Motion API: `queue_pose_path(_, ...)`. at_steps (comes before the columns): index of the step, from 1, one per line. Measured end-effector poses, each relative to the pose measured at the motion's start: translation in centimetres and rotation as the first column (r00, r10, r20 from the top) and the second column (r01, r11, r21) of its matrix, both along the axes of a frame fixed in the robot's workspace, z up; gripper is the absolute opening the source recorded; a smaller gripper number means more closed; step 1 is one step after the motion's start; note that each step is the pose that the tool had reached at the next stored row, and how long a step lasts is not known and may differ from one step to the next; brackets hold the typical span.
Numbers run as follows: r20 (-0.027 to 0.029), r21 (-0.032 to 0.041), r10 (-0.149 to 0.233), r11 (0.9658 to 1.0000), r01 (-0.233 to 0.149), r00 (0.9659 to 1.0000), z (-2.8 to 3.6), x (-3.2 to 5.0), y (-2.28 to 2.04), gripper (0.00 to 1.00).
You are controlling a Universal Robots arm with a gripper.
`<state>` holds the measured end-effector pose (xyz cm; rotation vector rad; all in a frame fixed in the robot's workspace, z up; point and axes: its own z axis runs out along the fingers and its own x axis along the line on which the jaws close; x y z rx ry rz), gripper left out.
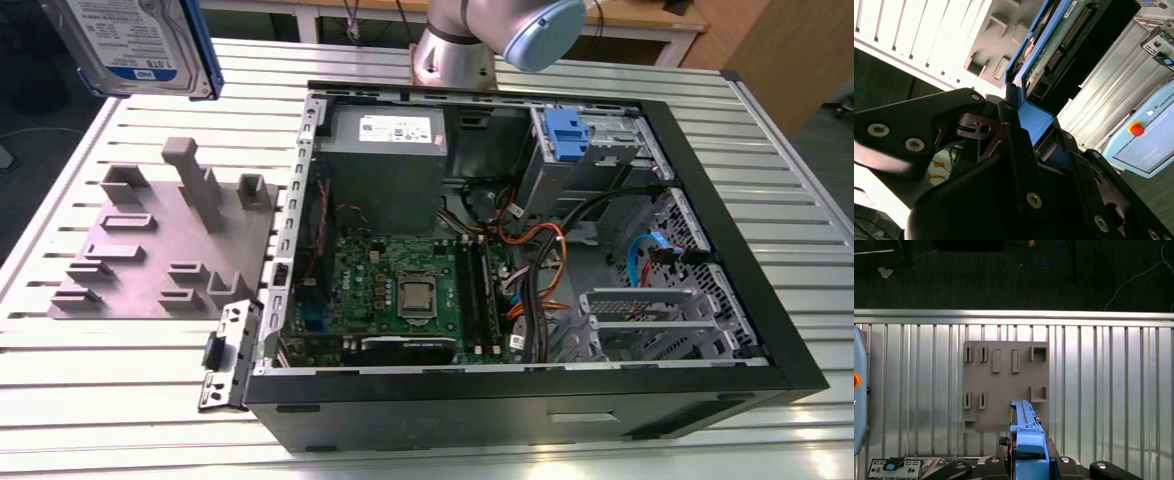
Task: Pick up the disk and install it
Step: 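Pick up the disk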
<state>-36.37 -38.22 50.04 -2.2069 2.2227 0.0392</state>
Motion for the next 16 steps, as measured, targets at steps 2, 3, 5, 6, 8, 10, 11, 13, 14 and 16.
queue_pose_path(2,0.0,0.0,0.0,1.0,0.0,1.0,0.0,0.05,0.0,0.36)
queue_pose_path(3,0.0,0.0,0.0,1.0,0.0,1.0,0.0,0.07,0.0,0.36)
queue_pose_path(5,0.0,0.0,0.0,1.0,0.0,1.0,0.0,0.16,0.0,0.36)
queue_pose_path(6,0.0,0.0,0.0,1.0,0.0,1.0,0.0,0.22,0.0,0.36)
queue_pose_path(8,-0.0001,0.0,0.0,1.0,0.0,1.0,0.0,0.24,0.0,0.36)
queue_pose_path(10,0.0,0.0,0.0,1.0,0.0,1.0,0.0,0.29,0.0,0.36)
queue_pose_path(11,-0.0001,-0.0001,0.0,1.0,0.0,1.0,0.01,0.32,0.0,0.36)
queue_pose_path(13,0.0,0.0,0.0,1.0,0.0,1.0,0.0,0.37,0.0,0.36)
queue_pose_path(14,0.0001,0.0,0.0,1.0,0.0,1.0,0.0,0.4,0.0,0.36)
queue_pose_path(16,-0.0001,0.0,0.0,1.0,0.0,1.0,0.0,0.47,0.0,0.36)
